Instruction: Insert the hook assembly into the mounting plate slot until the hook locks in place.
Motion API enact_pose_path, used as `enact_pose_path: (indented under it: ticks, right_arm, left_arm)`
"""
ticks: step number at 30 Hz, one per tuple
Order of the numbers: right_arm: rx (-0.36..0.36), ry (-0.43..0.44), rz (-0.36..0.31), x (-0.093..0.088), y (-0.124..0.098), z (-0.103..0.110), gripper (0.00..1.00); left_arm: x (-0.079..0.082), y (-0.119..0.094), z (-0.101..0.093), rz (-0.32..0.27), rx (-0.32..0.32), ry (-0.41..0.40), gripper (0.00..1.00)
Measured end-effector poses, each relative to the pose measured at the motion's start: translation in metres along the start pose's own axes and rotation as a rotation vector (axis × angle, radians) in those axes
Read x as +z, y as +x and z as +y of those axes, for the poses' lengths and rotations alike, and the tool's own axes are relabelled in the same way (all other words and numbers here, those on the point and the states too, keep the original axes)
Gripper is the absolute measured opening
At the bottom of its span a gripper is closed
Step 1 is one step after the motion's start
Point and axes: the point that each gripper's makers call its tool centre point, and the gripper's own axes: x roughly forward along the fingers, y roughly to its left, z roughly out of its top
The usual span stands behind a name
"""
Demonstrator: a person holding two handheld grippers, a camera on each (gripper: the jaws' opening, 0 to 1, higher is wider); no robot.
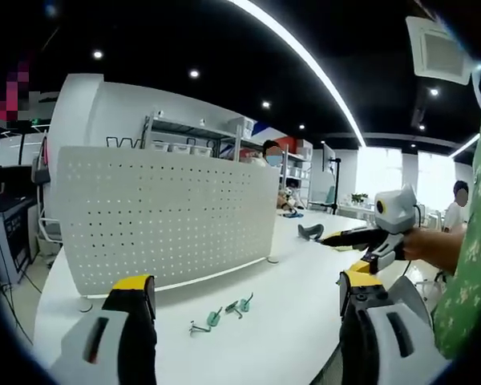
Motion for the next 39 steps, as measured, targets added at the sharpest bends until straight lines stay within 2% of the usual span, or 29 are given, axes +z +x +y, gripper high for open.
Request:
enact_pose_path:
  ticks: [4, 17, 32, 39]
  right_arm:
    - [-0.011, -0.012, 0.015, -0.005, 0.003, 0.003, 0.96]
    - [-0.05, 0.009, -0.005, 0.001, -0.003, -0.003, 0.96]
    - [-0.049, 0.006, 0.0, 0.001, -0.001, -0.001, 0.96]
    - [-0.05, 0.005, -0.002, 0.001, -0.002, -0.001, 0.95]
  left_arm:
    - [0.001, 0.0, 0.002, -0.001, -0.006, 0.003, 0.98]
    - [0.002, 0.005, 0.001, 0.0, -0.038, 0.011, 0.97]
    - [0.001, 0.004, 0.001, -0.005, -0.045, 0.019, 0.97]
    - [-0.014, 0.006, -0.002, 0.007, -0.049, 0.036, 0.95]
